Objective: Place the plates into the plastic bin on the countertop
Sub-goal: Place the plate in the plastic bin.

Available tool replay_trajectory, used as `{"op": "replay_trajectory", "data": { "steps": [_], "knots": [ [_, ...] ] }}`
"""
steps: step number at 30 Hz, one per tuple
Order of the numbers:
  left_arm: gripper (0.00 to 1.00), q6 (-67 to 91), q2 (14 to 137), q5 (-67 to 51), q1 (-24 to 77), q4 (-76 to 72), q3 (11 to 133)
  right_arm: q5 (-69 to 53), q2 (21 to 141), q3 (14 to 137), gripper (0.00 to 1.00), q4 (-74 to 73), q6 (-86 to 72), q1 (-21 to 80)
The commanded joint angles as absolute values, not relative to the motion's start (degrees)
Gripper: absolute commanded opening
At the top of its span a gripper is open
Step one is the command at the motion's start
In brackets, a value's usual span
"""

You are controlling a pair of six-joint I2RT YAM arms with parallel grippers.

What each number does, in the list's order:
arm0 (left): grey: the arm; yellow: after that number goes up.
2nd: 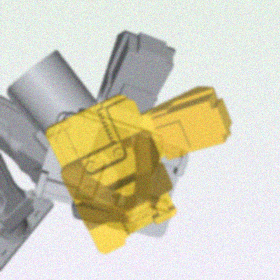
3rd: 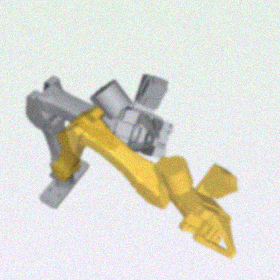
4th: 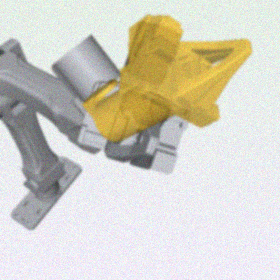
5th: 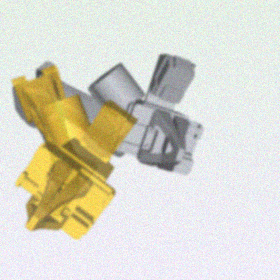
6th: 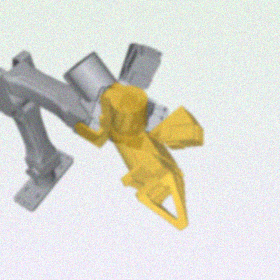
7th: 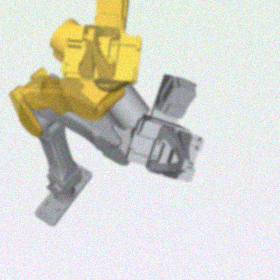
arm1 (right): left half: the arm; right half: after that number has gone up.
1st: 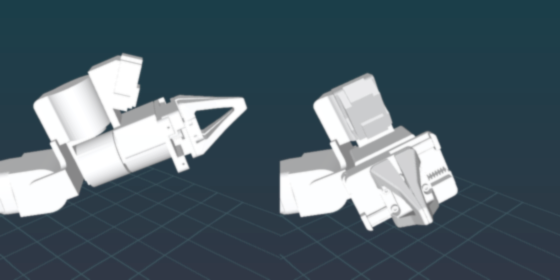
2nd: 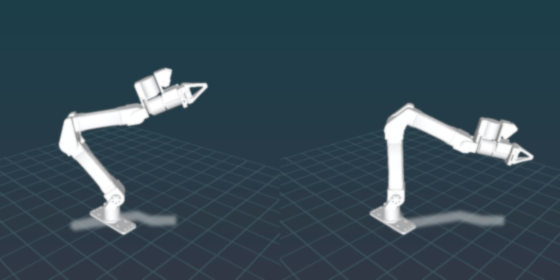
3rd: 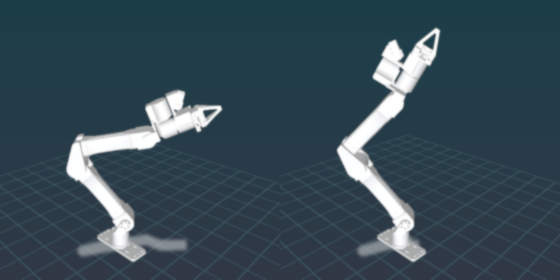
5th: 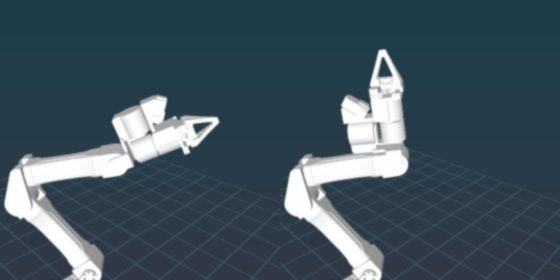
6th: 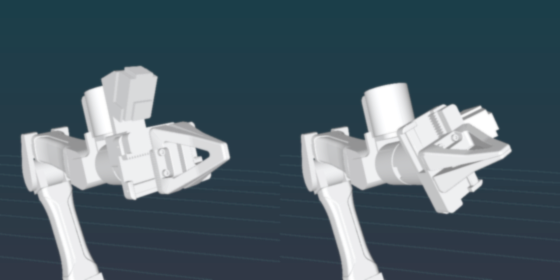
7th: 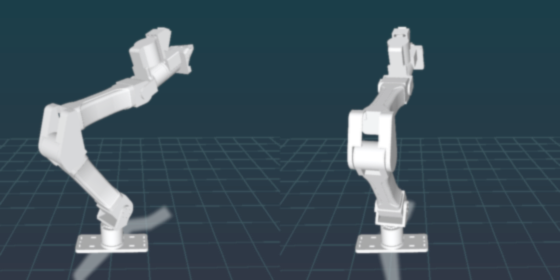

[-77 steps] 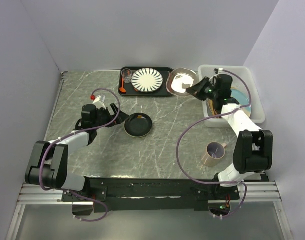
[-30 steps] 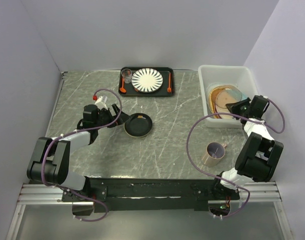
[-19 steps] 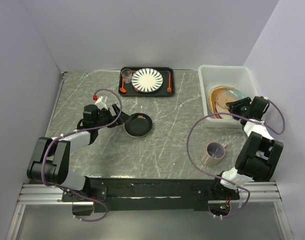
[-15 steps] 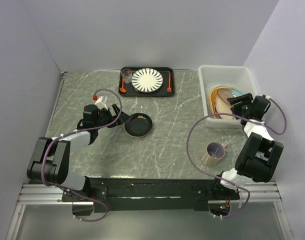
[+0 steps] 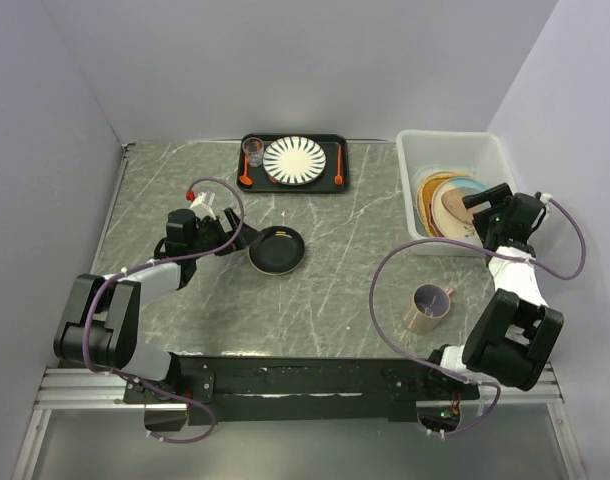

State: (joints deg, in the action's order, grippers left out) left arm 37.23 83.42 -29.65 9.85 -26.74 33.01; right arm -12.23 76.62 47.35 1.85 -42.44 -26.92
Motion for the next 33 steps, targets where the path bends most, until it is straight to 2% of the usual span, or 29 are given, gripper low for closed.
{"op": "replay_trajectory", "data": {
  "steps": [1,11,14,16,19,33],
  "knots": [
    [0.99,37.3,83.0,-30.9,10.1,-29.0,33.0,-9.7,78.1,51.8,1.0,-4.2,-38.6,-24.8],
    [0.99,36.7,83.0,-30.8,10.1,-28.4,33.0,-8.8,93.7,64.3,1.0,-12.9,-33.7,-17.5],
    [0.99,36.7,83.1,-30.8,10.1,-28.3,33.1,-2.0,94.8,67.3,1.0,-17.7,-31.5,-15.0],
    [0.99,36.7,83.3,-30.9,10.1,-28.4,33.3,5.4,93.2,67.9,1.0,-20.0,-29.9,-13.5],
    [0.99,36.6,83.4,-30.6,10.1,-28.2,33.2,7.3,89.0,65.1,1.0,-18.6,-29.9,-13.1],
    [0.99,34.7,85.1,-25.9,10.1,-23.2,35.0,2.8,70.9,60.5,1.0,-13.4,-30.1,-10.7]
  ]
}}
